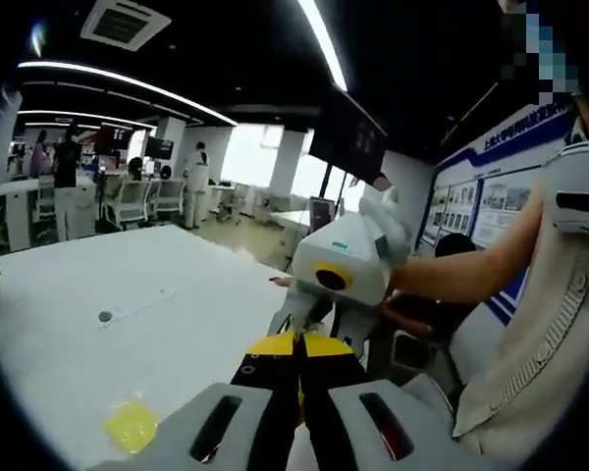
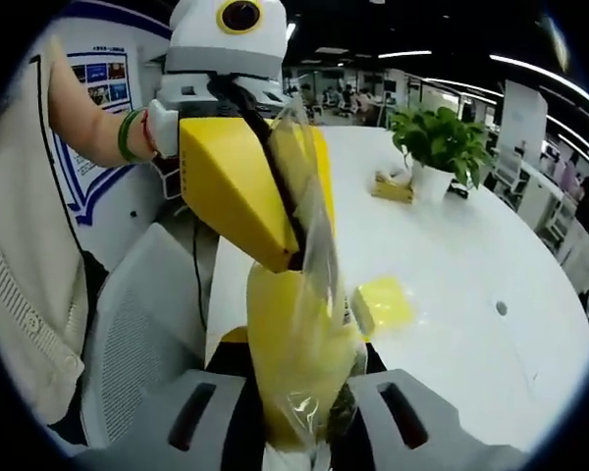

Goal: Compare the silicone blocks by pressing each to a similar depth, holding the contact briefly, and releasing to observe deformation and rebound differences across the visible hardness samples.

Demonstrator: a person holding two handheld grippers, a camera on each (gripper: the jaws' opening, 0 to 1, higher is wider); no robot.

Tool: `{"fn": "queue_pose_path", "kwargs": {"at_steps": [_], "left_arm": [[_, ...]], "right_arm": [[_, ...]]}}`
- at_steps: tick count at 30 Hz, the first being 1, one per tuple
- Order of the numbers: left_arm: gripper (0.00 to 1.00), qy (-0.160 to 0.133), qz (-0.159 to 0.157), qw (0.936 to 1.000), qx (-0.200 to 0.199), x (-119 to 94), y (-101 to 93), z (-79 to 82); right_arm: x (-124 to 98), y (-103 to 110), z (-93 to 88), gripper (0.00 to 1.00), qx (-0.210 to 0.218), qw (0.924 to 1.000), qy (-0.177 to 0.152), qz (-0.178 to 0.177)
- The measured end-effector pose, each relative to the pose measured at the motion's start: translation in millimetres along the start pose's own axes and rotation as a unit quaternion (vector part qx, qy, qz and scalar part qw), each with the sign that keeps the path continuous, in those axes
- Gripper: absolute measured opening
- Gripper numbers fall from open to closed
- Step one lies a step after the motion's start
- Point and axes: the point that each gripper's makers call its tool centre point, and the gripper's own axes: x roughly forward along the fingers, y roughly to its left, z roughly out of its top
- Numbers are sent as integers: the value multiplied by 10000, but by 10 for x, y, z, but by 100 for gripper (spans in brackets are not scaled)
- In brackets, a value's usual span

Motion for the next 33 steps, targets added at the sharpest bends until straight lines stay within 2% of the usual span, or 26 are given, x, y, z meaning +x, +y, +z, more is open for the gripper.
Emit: {"fn": "queue_pose_path", "kwargs": {"at_steps": [3,5,6,10,18,19,20,22,24,26,27,33], "left_arm": [[0,-35,-9,9999,-117,-2,12,1],[0,34,4,9993,-382,-7,38,-20],[0,2,14,9996,-266,-6,56,-11],[0,-16,15,9997,-239,4,66,-19],[0,-152,25,9979,-633,20,100,7],[0,-172,27,9979,-626,20,102,12],[0,-196,22,9965,-814,22,104,17],[0,-205,36,9961,-858,24,122,17],[0,-259,8,9949,-977,19,118,25],[0,-382,-11,9925,-1158,11,135,44],[0,-426,-61,9890,-1413,16,119,39],[0,-569,-8,9845,-1661,14,181,-3]], "right_arm": [[7,-3,6,13,34,10000,-23,28],[13,0,-8,13,41,10000,15,59],[18,-6,-8,13,66,10000,-9,50],[11,1,-32,13,65,9999,63,84],[-2,-60,-19,17,-9,10000,37,0],[-6,-86,-12,17,-182,9998,51,-78],[-9,-87,-11,18,-226,9997,45,-77],[-16,-68,-18,19,-198,9997,116,0],[-24,-84,-9,19,-412,9991,130,-39],[-32,-93,-2,20,-386,9992,80,-26],[-32,-97,-4,20,-391,9992,85,-27],[-4,-124,-34,22,-503,9986,135,-49]]}}
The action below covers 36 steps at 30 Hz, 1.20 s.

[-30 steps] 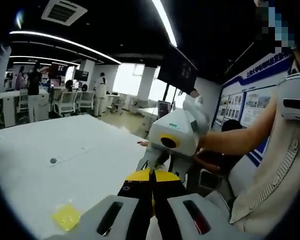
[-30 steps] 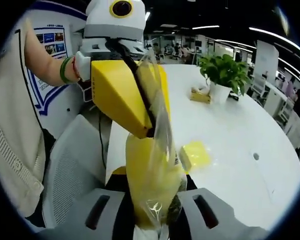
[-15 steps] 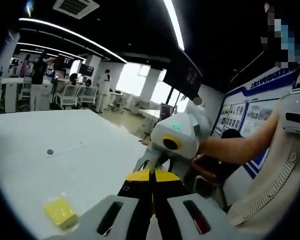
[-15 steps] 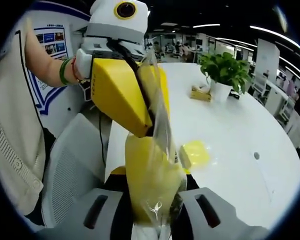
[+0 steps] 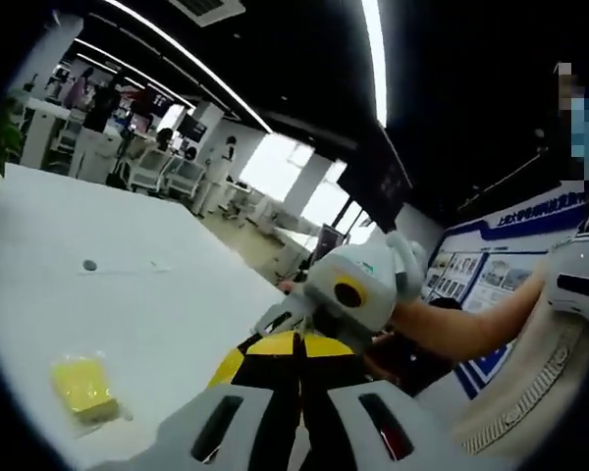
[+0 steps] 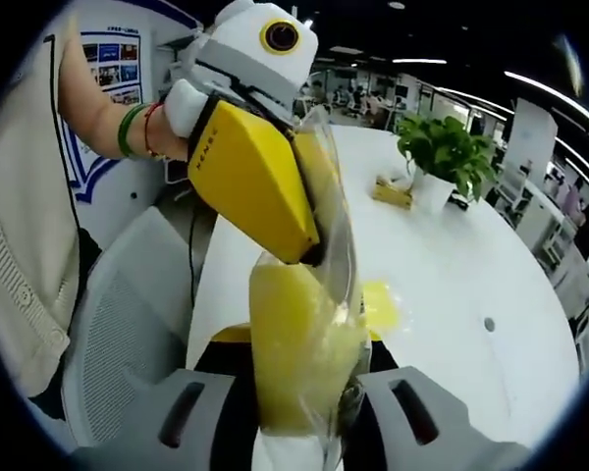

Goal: Compare the silicone blocks by pressing each to a similar depth, holding the contact briefly, and releasing to observe deformation and rebound differences across the visible hardness samples.

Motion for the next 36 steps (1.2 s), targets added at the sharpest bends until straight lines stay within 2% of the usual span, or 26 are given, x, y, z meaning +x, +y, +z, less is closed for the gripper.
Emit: {"fn": "queue_pose_path", "kwargs": {"at_steps": [2,5,11,12,13,19,22,24,26,28,29,30,31,32,33,36], "left_arm": [[0,-25,-13,9999,-122,-5,13,-15],[0,-104,60,9998,-183,-14,43,-17],[0,-209,116,9989,-405,-17,111,-27],[0,-165,32,9990,-415,-12,92,-39],[0,-236,144,9990,-364,-8,124,-18],[0,-162,133,9990,-398,63,156,-50],[0,-135,192,9990,-389,107,206,-74],[0,-111,209,9989,-409,132,238,-88],[0,-77,220,9990,-381,172,264,-112],[0,-63,261,9988,-418,227,310,-164],[0,179,-173,9987,-456,257,190,-263],[0,13,179,9995,-268,297,310,-243],[0,52,252,9996,-147,316,348,-264],[0,88,160,9989,-431,353,349,-310],[0,31,150,9983,-554,376,371,-314],[0,89,156,9982,-568,471,429,-385]], "right_arm": [[9,5,-16,23,-74,10000,21,2],[26,-12,-8,27,-430,9990,-23,-85],[47,-47,-34,33,-462,9988,-61,-159],[45,-44,-33,34,-476,9987,-94,-169],[42,-43,-29,36,-460,9987,-133,-179],[-54,-53,-68,54,-140,9988,-278,-371],[-186,-65,-141,66,102,9969,-394,-677],[-279,-78,-192,69,271,9945,-478,-895],[-401,-68,-245,70,413,9911,-638,-1097],[-500,-80,-252,66,685,9841,-975,-1321],[-558,-82,-320,65,893,9795,-1018,-1494],[-598,-62,-351,64,938,9781,-1051,-1534],[-651,-46,-360,65,1011,9748,-1182,-1596],[-719,-43,-384,66,1099,9705,-1288,-1714],[-830,-40,-442,67,1233,9640,-1367,-1918],[-1051,25,-602,69,1521,9504,-1513,-2253]]}}
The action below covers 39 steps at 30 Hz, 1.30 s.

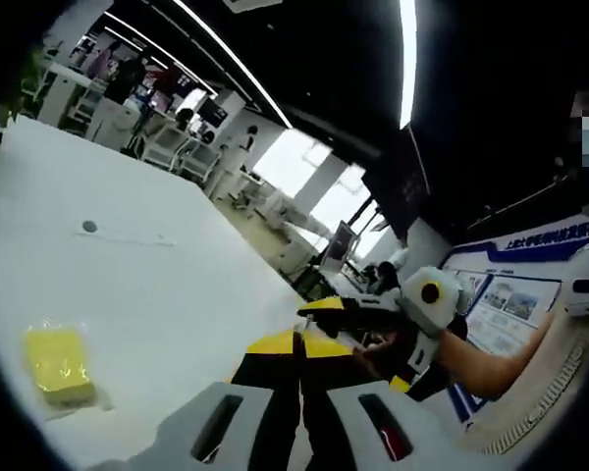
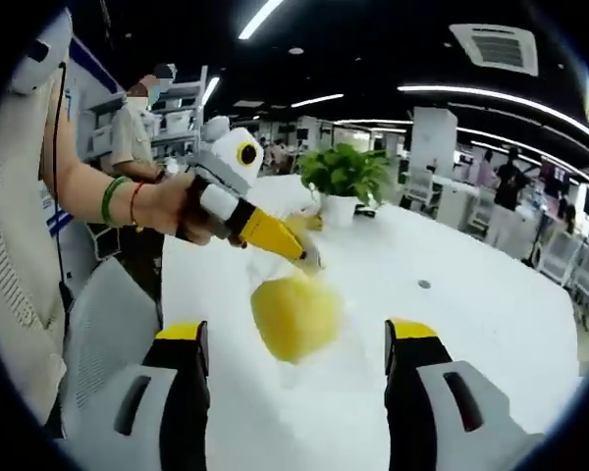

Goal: Compare the silicone blocks by pressing each to a similar depth, holding the contact briefly, and releasing to observe deformation and rebound differences across the visible hardness samples.

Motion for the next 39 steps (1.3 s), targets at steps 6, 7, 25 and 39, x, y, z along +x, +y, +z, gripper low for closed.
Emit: {"fn": "queue_pose_path", "kwargs": {"at_steps": [6,7,25,39], "left_arm": [[0,134,110,9998,-92,238,204,-141],[0,127,118,9998,-127,272,232,-150],[0,-245,571,9923,-1068,834,893,-268],[0,-374,1488,9767,-1499,766,1748,-238]], "right_arm": [[-413,-124,-189,84,564,9960,-202,-664],[-442,-134,-211,88,655,9949,-235,-729],[-586,-316,-587,87,1085,9877,74,-1127],[-546,-371,-728,82,1123,9865,314,-1151]]}}
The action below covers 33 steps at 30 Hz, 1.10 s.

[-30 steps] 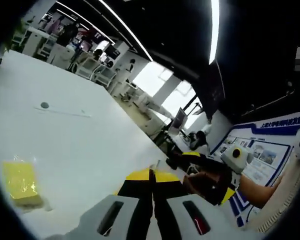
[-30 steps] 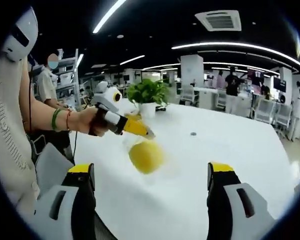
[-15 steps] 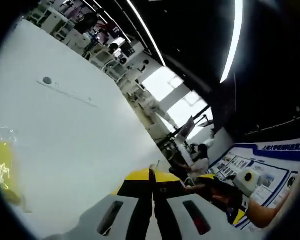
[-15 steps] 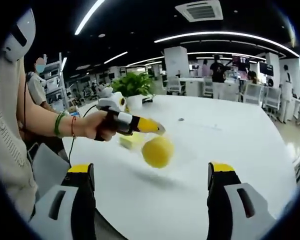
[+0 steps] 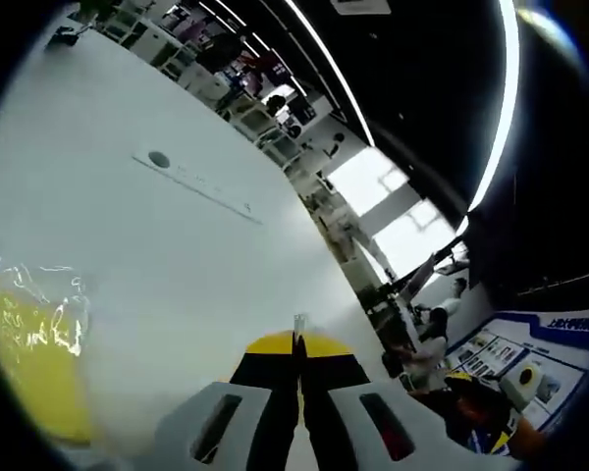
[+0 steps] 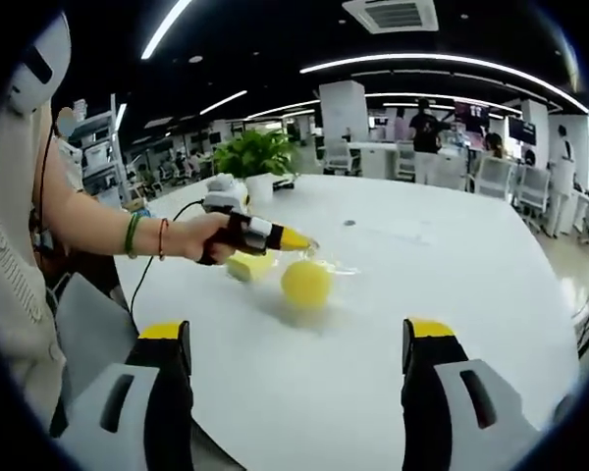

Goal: Compare the silicone blocks by pressing each to a similar depth, holding the contact briefly, and releasing to observe deformation and rebound differences across the visible hardness samples.

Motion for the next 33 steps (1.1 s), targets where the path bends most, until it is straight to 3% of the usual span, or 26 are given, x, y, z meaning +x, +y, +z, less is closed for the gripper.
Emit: {"fn": "queue_pose_path", "kwargs": {"at_steps": [10,12,18,23,26,30,33], "left_arm": [[0,79,630,9979,90,89,380,11],[0,116,740,9967,298,101,451,7],[0,331,1204,9890,795,105,664,-44],[0,397,1319,9860,943,102,709,-74],[0,502,1455,9771,1469,101,740,-84],[0,543,1504,9691,1878,107,726,-107],[0,533,1449,9701,1872,110,708,-103]], "right_arm": [[67,-71,-36,80,67,10000,-3,-56],[90,-41,-58,81,124,9998,123,39],[108,1,-13,80,61,9998,97,142],[117,-17,14,80,59,9998,47,173],[130,-30,-6,79,42,9998,78,180],[163,-4,-48,79,59,9997,121,220],[167,28,-64,79,41,9996,148,253]]}}
